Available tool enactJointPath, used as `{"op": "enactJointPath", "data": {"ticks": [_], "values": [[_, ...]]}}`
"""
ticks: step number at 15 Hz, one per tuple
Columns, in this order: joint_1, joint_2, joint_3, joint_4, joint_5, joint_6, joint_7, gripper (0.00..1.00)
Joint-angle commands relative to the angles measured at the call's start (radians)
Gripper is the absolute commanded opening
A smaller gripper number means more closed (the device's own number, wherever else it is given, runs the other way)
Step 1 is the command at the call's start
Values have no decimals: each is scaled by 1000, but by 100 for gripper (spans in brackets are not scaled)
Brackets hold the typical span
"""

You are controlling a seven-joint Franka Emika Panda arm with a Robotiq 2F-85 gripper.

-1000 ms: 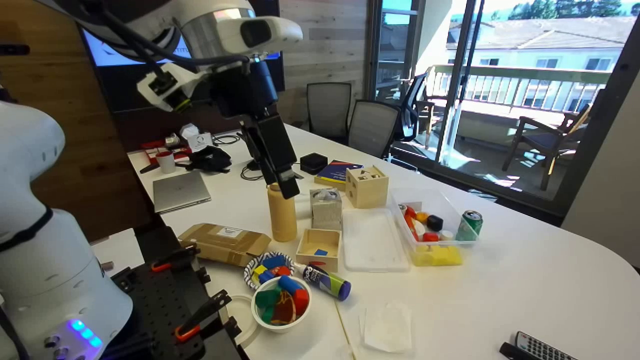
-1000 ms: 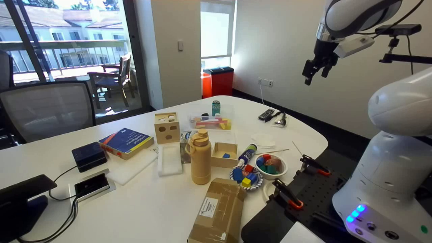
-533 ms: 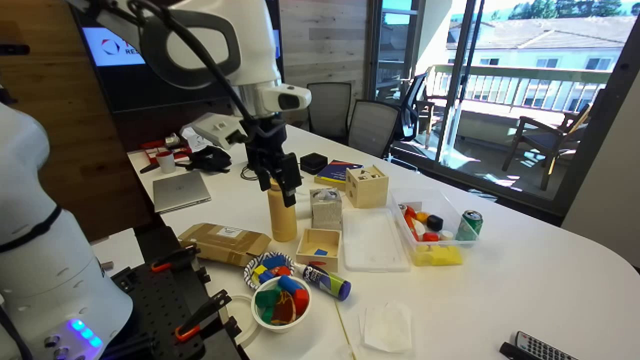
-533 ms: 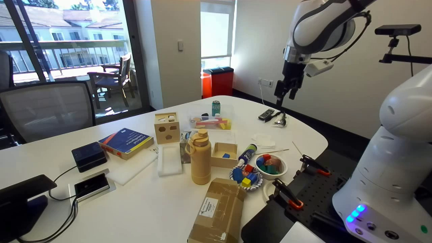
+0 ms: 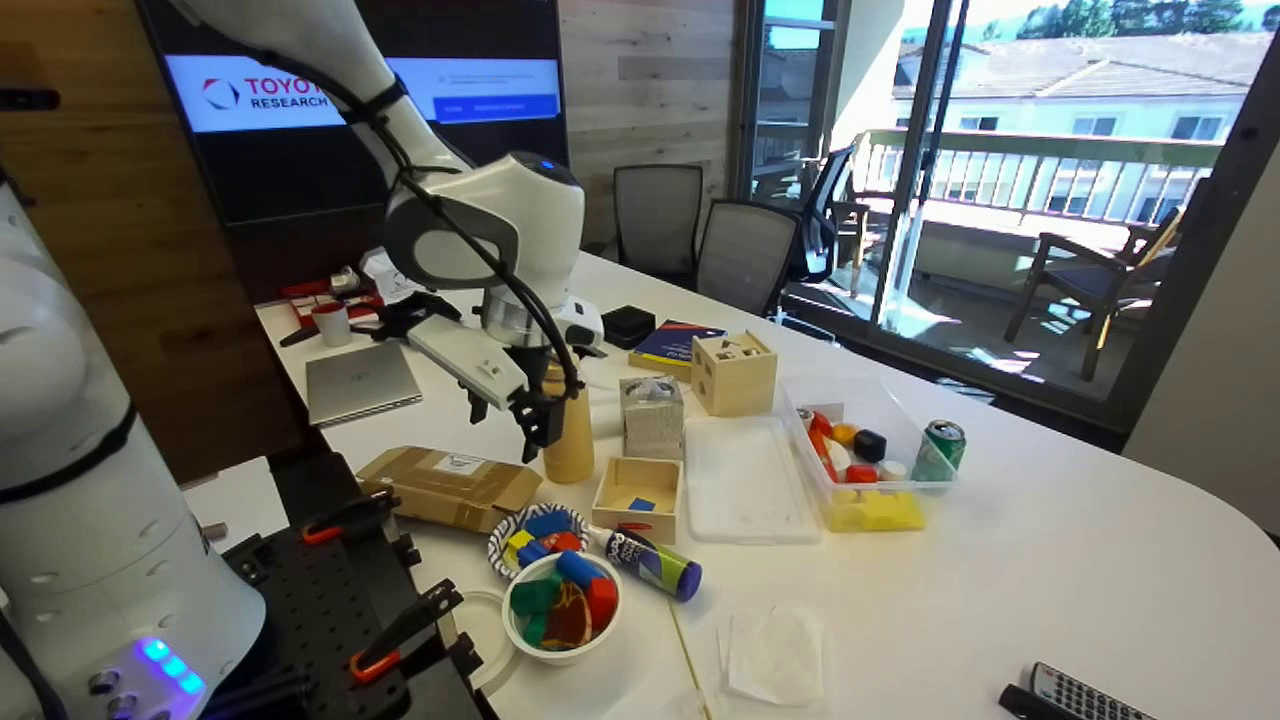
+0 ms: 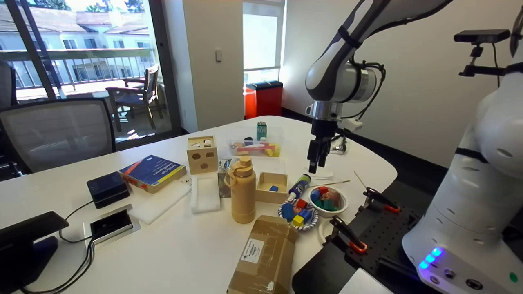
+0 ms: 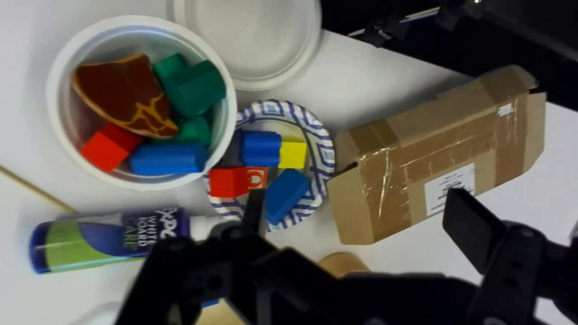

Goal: Open the brown box.

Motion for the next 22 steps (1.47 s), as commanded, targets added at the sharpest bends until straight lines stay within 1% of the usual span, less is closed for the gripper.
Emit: {"op": "enactJointPath", "data": {"ticks": [1, 2, 4, 6, 11, 17, 20, 22], "values": [[-67, 185, 101, 114, 209, -75, -274, 100], [-97, 237, 139, 142, 247, -81, -337, 100], [-160, 333, 202, 201, 266, -111, -406, 100], [-217, 416, 248, 249, 251, -142, -421, 100], [-314, 583, 342, 344, 246, -173, -423, 100], [-371, 716, 412, 435, 240, -199, -422, 100], [-383, 761, 432, 466, 248, -173, -418, 100], [-389, 790, 439, 491, 244, -179, -415, 100]]}}
